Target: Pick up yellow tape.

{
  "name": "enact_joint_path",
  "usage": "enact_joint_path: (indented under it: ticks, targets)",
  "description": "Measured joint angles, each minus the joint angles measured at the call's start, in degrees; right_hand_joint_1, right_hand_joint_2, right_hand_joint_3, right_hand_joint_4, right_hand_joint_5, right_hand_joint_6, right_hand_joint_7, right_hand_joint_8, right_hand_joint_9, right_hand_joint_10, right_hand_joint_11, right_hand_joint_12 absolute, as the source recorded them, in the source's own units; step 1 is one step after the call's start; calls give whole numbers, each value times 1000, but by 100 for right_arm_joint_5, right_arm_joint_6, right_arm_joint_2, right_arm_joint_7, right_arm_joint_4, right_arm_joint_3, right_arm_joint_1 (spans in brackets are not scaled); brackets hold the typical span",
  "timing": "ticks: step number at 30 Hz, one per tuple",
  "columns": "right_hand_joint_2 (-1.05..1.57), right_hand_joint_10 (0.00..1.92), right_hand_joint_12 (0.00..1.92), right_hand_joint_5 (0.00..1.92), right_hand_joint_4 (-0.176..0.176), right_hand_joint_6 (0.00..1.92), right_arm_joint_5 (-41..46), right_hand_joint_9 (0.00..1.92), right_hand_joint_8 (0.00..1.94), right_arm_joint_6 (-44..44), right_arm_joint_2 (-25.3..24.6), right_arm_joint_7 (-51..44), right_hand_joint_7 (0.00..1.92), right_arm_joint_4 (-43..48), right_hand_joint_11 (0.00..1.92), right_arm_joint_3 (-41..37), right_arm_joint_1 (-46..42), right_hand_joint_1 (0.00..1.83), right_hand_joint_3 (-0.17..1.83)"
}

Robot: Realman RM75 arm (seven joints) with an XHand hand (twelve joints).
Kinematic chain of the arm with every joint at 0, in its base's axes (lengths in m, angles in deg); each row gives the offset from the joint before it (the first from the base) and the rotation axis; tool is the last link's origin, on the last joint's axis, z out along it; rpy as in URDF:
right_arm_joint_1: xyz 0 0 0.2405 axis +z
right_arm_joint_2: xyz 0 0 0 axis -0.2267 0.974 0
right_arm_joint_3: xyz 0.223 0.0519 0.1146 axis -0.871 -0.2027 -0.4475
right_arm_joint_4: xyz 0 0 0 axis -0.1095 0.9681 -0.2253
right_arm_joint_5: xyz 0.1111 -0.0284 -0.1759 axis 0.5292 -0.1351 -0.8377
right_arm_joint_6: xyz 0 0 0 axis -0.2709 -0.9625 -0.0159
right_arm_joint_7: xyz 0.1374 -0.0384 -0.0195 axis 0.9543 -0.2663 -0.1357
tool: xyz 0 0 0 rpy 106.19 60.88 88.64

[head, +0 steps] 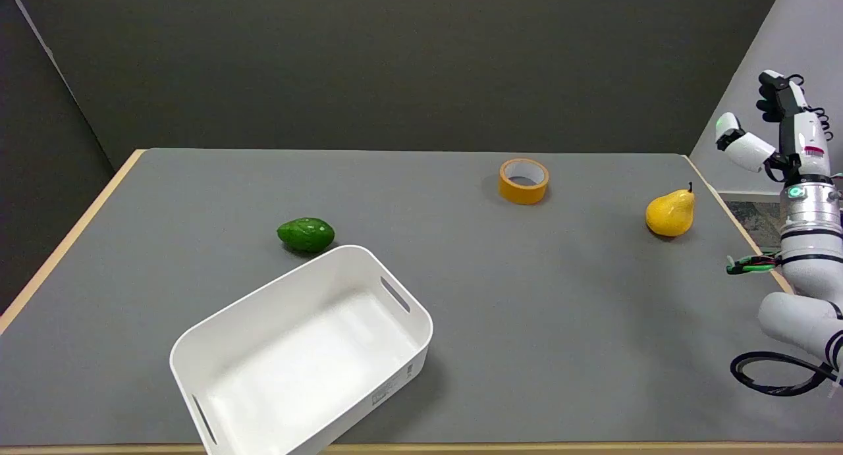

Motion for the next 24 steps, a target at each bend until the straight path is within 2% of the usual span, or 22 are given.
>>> enact_joint_path:
  ticks: [10, 24]
  targets:
    - [664, 750, 1231, 194, 46, 435, -436, 240, 366, 213, 19, 36, 296, 128, 124, 73, 126, 622, 998]
    - [645, 731, 1195, 197, 58, 445, -1820, 237, 370, 1147, -38, -154, 302, 640, 112, 733, 969, 652, 1000]
